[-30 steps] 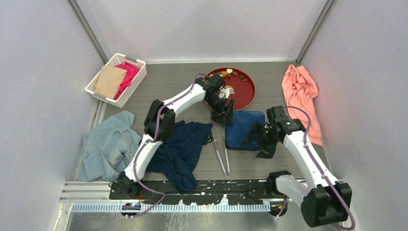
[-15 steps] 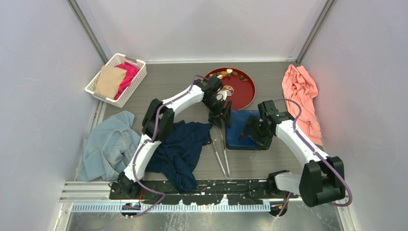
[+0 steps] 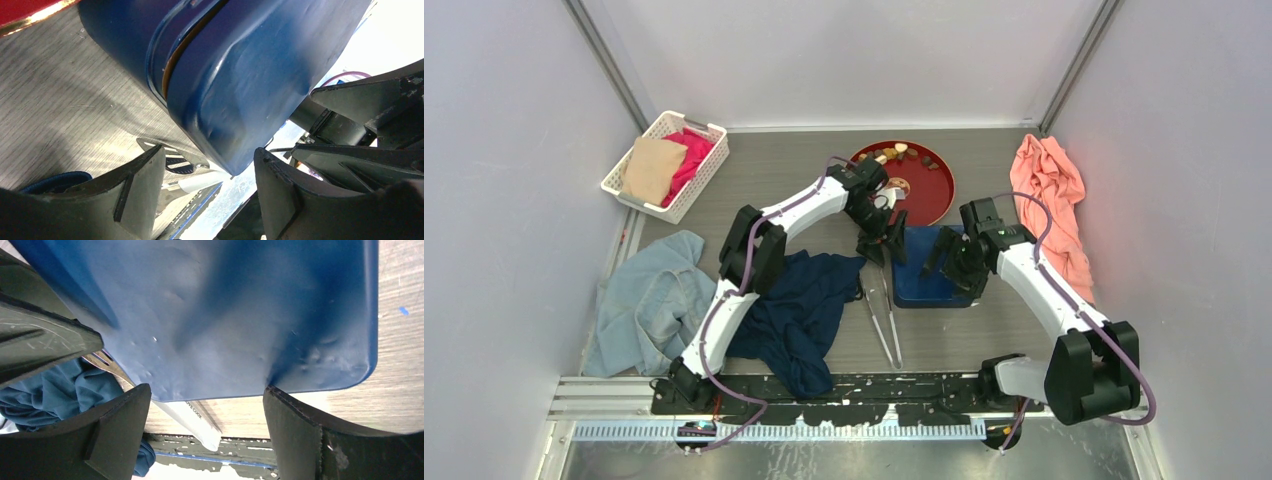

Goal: Pack the chocolate
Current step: Close the box lid on the packing box.

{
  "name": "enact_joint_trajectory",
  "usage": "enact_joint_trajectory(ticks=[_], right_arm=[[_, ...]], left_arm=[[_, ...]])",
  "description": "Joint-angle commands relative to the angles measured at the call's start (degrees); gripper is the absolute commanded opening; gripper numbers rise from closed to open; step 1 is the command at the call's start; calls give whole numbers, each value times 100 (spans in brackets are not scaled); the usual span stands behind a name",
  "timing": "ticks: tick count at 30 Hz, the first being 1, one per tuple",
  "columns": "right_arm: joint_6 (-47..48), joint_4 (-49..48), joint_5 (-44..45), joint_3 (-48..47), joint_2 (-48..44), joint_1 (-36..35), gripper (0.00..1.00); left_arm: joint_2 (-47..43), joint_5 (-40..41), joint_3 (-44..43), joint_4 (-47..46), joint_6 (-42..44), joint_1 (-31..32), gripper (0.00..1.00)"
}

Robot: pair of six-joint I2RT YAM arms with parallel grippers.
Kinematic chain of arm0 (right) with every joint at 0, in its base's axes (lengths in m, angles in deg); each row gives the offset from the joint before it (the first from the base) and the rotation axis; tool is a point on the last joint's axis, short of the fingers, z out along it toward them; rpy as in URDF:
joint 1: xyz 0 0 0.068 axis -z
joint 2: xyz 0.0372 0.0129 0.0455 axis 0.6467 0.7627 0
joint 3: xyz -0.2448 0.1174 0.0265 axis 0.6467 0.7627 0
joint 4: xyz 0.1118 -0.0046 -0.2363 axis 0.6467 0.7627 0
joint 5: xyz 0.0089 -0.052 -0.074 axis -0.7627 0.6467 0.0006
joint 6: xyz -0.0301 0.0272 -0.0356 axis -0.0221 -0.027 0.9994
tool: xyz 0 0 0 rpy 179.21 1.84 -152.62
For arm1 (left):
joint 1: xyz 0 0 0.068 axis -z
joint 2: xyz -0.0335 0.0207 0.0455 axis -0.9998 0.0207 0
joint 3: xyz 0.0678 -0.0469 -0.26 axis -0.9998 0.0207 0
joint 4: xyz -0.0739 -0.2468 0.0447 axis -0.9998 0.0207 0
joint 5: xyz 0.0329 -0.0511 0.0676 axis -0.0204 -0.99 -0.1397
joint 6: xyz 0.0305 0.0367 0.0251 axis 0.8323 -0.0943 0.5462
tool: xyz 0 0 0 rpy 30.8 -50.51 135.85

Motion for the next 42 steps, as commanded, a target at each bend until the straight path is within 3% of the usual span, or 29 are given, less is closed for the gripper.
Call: enact_joint_trajectory(ticks=[1, 9, 19, 25, 34, 42], right_arm=[[179, -309, 59, -313, 67, -17, 88], [316, -191, 272, -643, -154, 2, 88], [88, 56, 554, -837, -129, 430, 84], [33, 124, 608, -840, 201, 828, 75], [259, -380, 443, -1702, 1282, 909, 72], [309, -607, 865, -2334, 2273, 981, 28]], left_arm=[[-435, -31, -152, 25, 70, -24, 69], [-619, 221, -503, 81, 61, -61, 73], [-1175, 747, 311, -903, -745, -354, 63], [-891, 710, 144, -818, -691, -351, 63], [-452, 577, -157, -499, -408, -350, 62], [-127, 717, -445, -308, -317, -354, 58]])
